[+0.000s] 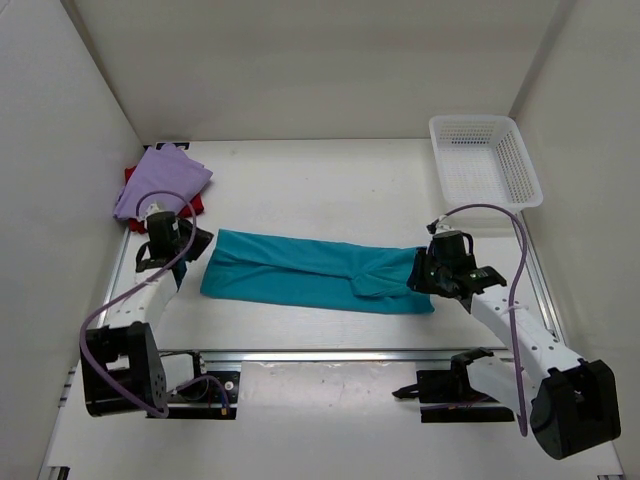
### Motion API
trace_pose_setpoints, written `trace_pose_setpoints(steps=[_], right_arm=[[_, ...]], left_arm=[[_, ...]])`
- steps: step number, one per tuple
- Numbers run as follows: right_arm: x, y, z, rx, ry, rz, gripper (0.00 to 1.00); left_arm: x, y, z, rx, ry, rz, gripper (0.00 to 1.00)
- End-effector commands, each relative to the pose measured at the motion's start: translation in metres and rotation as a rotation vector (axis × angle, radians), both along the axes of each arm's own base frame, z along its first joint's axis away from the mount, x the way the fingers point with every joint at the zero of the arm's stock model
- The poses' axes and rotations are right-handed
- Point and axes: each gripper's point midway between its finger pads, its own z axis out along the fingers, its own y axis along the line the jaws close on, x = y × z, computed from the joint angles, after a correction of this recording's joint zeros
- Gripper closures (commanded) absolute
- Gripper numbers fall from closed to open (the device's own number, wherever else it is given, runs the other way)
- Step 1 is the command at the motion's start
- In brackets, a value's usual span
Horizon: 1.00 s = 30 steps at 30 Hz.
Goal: Fold and stack the t-shirts
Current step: Fold the other side of the tshirt into a rectangle
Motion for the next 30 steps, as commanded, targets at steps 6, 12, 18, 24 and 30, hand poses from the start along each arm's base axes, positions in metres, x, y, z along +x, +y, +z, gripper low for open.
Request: trace_pose_setpoints(steps=[6, 12, 18, 24, 30], right_arm=[[0.032, 0.059, 0.021, 0.078, -0.085, 0.137, 0.96], [0.027, 0.066, -0.007, -0.003, -0.022, 0.135, 0.98], [-0.015, 0.068, -0.030, 0.045, 0.050, 0.130, 1.00], [-0.028, 0.083, -0.006, 0.090, 0.035, 0.202, 0.99], [0.010, 0.038, 0.008, 0.108, -0.056, 0.067, 0.98]], left_arm=[[0.009, -0.084, 0.030, 0.076, -0.173, -0.235, 0.66], [0.004, -0.135, 0.001, 0.086, -0.097, -0.397, 0.66], [0.003, -0.121, -0.048, -0.105, 0.036, -0.341, 0.70], [0.014, -0.099, -0.040, -0.199, 0.015, -0.274, 0.72], [0.018, -0.087, -0.015, -0.067, -0.065, -0.239, 0.69]])
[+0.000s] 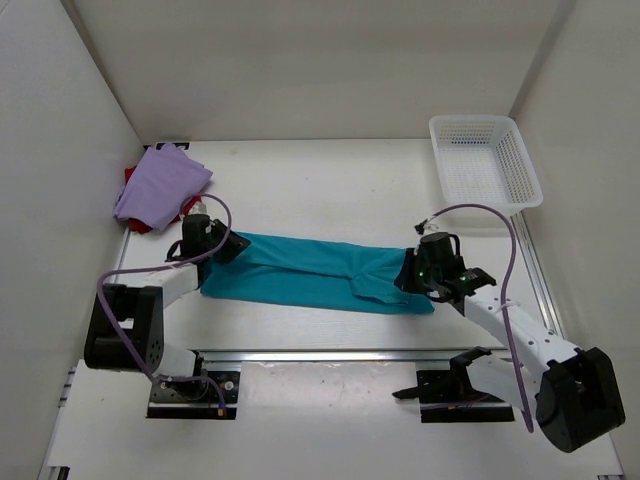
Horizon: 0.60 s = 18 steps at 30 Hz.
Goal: Fold and stack the t-shirts
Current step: Fold the other side of the tshirt into a rectangle
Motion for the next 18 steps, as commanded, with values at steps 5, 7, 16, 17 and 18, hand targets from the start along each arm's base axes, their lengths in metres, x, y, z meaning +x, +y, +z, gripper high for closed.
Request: trace_pose_setpoints(steps=[5, 7, 16, 17, 18], right_arm=[[-0.007, -0.014, -0.028, -0.008, 0.041, -0.041, 1.00], [-0.019, -0.015, -0.041, 0.003, 0.078, -0.048, 1.00], [0.010, -0.032, 0.003, 0.038, -0.037, -0.121, 0.96], [0.018, -0.035, 0.007, 0.052, -0.052, -0.128, 0.93], [0.030, -0.040, 0.009, 0.064, -0.064, -0.142, 0.92]], left_arm=[[0.009, 0.016, 0.009, -0.055, -0.035, 0.048, 0.71], [0.002, 0.014, -0.009, -0.088, 0.018, 0.057, 0.72], [-0.008, 0.044, -0.018, -0.217, 0.043, 0.188, 0.75], [-0.008, 0.042, -0.008, -0.196, 0.020, 0.180, 0.74], [-0.009, 0.039, -0.007, -0.162, 0.018, 0.166, 0.75]])
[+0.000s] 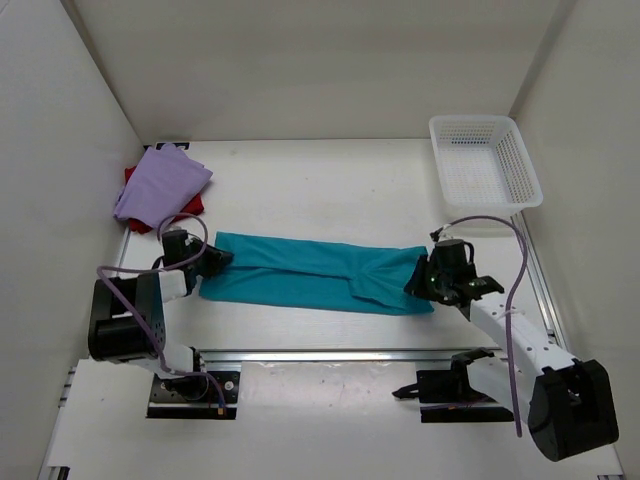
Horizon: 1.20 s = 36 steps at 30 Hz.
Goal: Fold and stack the t-shirts
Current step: Fold the other side of the tshirt into a rectangle
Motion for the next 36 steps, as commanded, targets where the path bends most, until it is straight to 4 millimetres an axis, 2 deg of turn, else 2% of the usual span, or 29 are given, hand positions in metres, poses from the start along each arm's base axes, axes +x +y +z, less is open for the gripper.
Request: trace_pose_setpoints(steps=[1, 2, 4, 5, 7, 8, 9, 10, 11, 12, 14, 16, 17, 18, 19, 20, 22, 25, 26, 28, 29, 31, 35, 36], right_arm=[[0.049, -0.002, 0.037, 0.049, -0.152, -0.025, 0.90], [0.058, -0.010, 0.034, 0.037, -0.142, -0.050, 0.89], [0.082, -0.021, 0.040, 0.052, -0.188, -0.095, 0.79], [0.087, -0.025, 0.035, 0.054, -0.188, -0.113, 0.76], [0.105, -0.034, 0.042, 0.096, -0.234, -0.131, 0.66], [0.107, -0.037, 0.036, 0.100, -0.223, -0.145, 0.65], [0.110, -0.040, 0.036, 0.116, -0.220, -0.154, 0.63], [0.118, -0.036, 0.045, 0.143, -0.270, -0.130, 0.61], [0.122, -0.044, 0.042, 0.153, -0.272, -0.154, 0.61], [0.124, -0.046, 0.043, 0.165, -0.277, -0.162, 0.61], [0.127, -0.047, 0.039, 0.195, -0.263, -0.159, 0.63], [0.131, -0.046, 0.038, 0.226, -0.259, -0.166, 0.67], [0.133, -0.047, 0.036, 0.231, -0.261, -0.169, 0.67], [0.130, -0.047, 0.028, 0.238, -0.231, -0.173, 0.68], [0.131, -0.047, 0.025, 0.230, -0.230, -0.178, 0.70], [0.135, -0.049, 0.026, 0.229, -0.235, -0.183, 0.70], [0.133, -0.049, 0.019, 0.244, -0.215, -0.194, 0.71], [0.131, -0.050, 0.009, 0.243, -0.203, -0.203, 0.71], [0.134, -0.050, 0.012, 0.267, -0.216, -0.210, 0.71], [0.132, -0.050, 0.005, 0.289, -0.202, -0.213, 0.75], [0.133, -0.049, 0.008, 0.302, -0.212, -0.205, 0.80], [0.136, -0.048, 0.012, 0.308, -0.232, -0.201, 0.82], [0.126, -0.059, 0.002, 0.227, -0.192, -0.223, 0.64], [0.130, -0.059, 0.012, 0.235, -0.232, -0.225, 0.63]], left_arm=[[0.005, -0.011, 0.035, 0.065, -0.108, -0.041, 0.74], [0.008, -0.009, 0.047, 0.111, -0.147, -0.041, 0.73], [0.002, -0.013, 0.052, 0.166, -0.151, -0.061, 0.72], [-0.001, -0.010, 0.053, 0.184, -0.155, -0.052, 0.73], [-0.006, -0.011, 0.053, 0.176, -0.168, -0.051, 0.72], [-0.007, -0.012, 0.053, 0.166, -0.169, -0.044, 0.72], [-0.001, -0.013, 0.057, 0.166, -0.185, -0.048, 0.72], [0.002, -0.025, 0.062, 0.151, -0.205, -0.077, 0.71], [0.011, -0.028, 0.070, 0.151, -0.228, -0.084, 0.71], [0.018, -0.040, 0.073, 0.151, -0.237, -0.115, 0.71], [0.033, -0.049, 0.075, 0.159, -0.244, -0.133, 0.71], [0.043, -0.053, 0.063, 0.127, -0.208, -0.137, 0.72], [0.050, -0.052, 0.065, 0.097, -0.214, -0.131, 0.72], [0.053, -0.054, 0.055, 0.072, -0.185, -0.140, 0.73], [0.056, -0.050, 0.044, 0.069, -0.156, -0.130, 0.74], [0.061, -0.045, 0.045, 0.059, -0.160, -0.118, 0.73], [0.063, -0.040, 0.030, 0.044, -0.126, -0.114, 0.74], [0.059, -0.039, 0.019, 0.027, -0.109, -0.112, 0.74], [0.062, -0.023, 0.016, 0.039, -0.097, -0.071, 0.74], [0.060, -0.017, 0.009, 0.049, -0.079, -0.059, 0.74], [0.058, -0.015, 0.007, 0.042, -0.076, -0.053, 0.75], [0.056, -0.010, -0.001, 0.023, -0.056, -0.032, 0.75], [0.053, -0.008, -0.006, -0.012, -0.048, -0.027, 0.76], [0.054, -0.007, -0.005, -0.006, -0.049, -0.020, 0.75]])
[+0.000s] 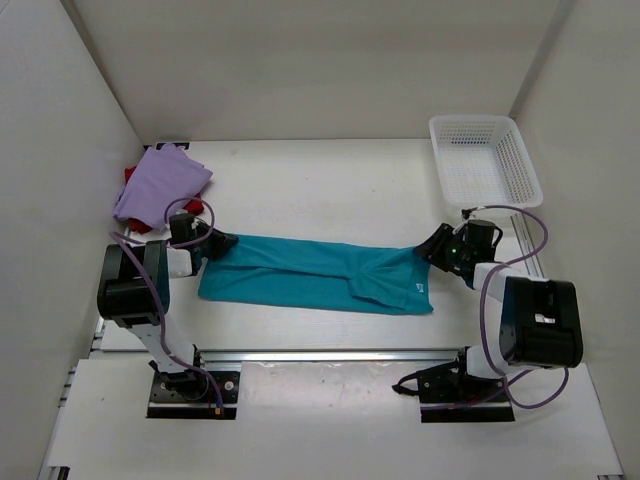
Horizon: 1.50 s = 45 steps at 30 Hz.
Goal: Fold and stack the t-shirts
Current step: Fold the other side of the tshirt into a rectangle
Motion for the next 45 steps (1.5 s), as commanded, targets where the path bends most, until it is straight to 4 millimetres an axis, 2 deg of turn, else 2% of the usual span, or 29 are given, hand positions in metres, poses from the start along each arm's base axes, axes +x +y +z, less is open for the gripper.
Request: trace_pose_setpoints(steps=[1, 2, 6, 10, 11, 12, 14, 17, 19, 22, 24, 27, 31, 34, 38, 42, 44, 45], right_arm=[[0.003, -0.009, 0.012, -0.024, -0.075, -0.024, 0.63], [0.003, -0.007, 0.014, -0.008, -0.090, -0.015, 0.63], [0.011, -0.002, 0.011, 0.026, -0.086, 0.023, 0.75], [0.019, 0.004, 0.009, 0.098, -0.101, 0.052, 0.73], [0.015, 0.006, 0.004, 0.117, -0.086, 0.056, 0.72], [0.021, 0.004, 0.013, 0.134, -0.119, 0.058, 0.72], [0.017, 0.005, 0.007, 0.148, -0.103, 0.067, 0.82], [0.021, 0.001, 0.010, 0.133, -0.119, 0.051, 0.95], [0.018, -0.002, 0.011, 0.130, -0.113, 0.035, 1.00], [0.016, -0.010, 0.012, 0.117, -0.110, 0.009, 1.00], [0.015, -0.013, 0.018, 0.107, -0.112, -0.007, 1.00], [0.003, -0.013, 0.010, 0.095, -0.057, -0.030, 1.00], [0.000, -0.017, 0.004, 0.068, -0.041, -0.043, 1.00], [0.007, -0.021, 0.006, 0.081, -0.034, -0.040, 0.86], [0.019, -0.022, 0.025, 0.021, -0.061, -0.041, 0.71], [0.014, -0.005, 0.049, -0.092, -0.108, -0.025, 0.70], [0.006, 0.006, 0.058, -0.126, -0.135, -0.011, 0.75], [0.000, 0.023, 0.055, -0.134, -0.131, 0.030, 0.78]], left_arm=[[0.000, 0.002, -0.002, -0.001, -0.003, 0.005, 0.75], [-0.002, 0.001, -0.004, 0.000, 0.003, 0.004, 0.76], [0.000, 0.006, -0.006, -0.006, 0.011, 0.014, 0.76], [-0.003, 0.008, -0.009, -0.014, 0.016, 0.021, 0.76], [-0.001, 0.007, -0.007, -0.011, 0.009, 0.020, 0.76], [-0.001, 0.006, -0.008, -0.012, 0.012, 0.016, 0.77], [0.000, 0.007, -0.004, -0.020, 0.000, 0.017, 0.77], [-0.001, 0.009, -0.005, -0.013, 0.004, 0.023, 0.76], [0.000, 0.013, -0.005, -0.014, 0.008, 0.036, 0.77], [-0.001, 0.024, -0.007, -0.011, 0.013, 0.071, 0.77], [-0.004, 0.024, -0.009, -0.044, 0.022, 0.086, 0.78], [-0.004, 0.029, -0.009, -0.081, 0.021, 0.115, 0.78], [-0.004, 0.029, -0.007, -0.083, 0.013, 0.118, 0.78], [0.000, 0.023, 0.007, -0.118, -0.029, 0.113, 0.77], [0.005, 0.016, 0.033, -0.115, -0.094, 0.084, 0.78], [0.001, 0.010, 0.063, -0.072, -0.158, 0.048, 0.76], [-0.009, 0.013, 0.063, 0.001, -0.151, 0.051, 0.76], [-0.019, 0.009, 0.061, 0.014, -0.136, 0.042, 0.75]])
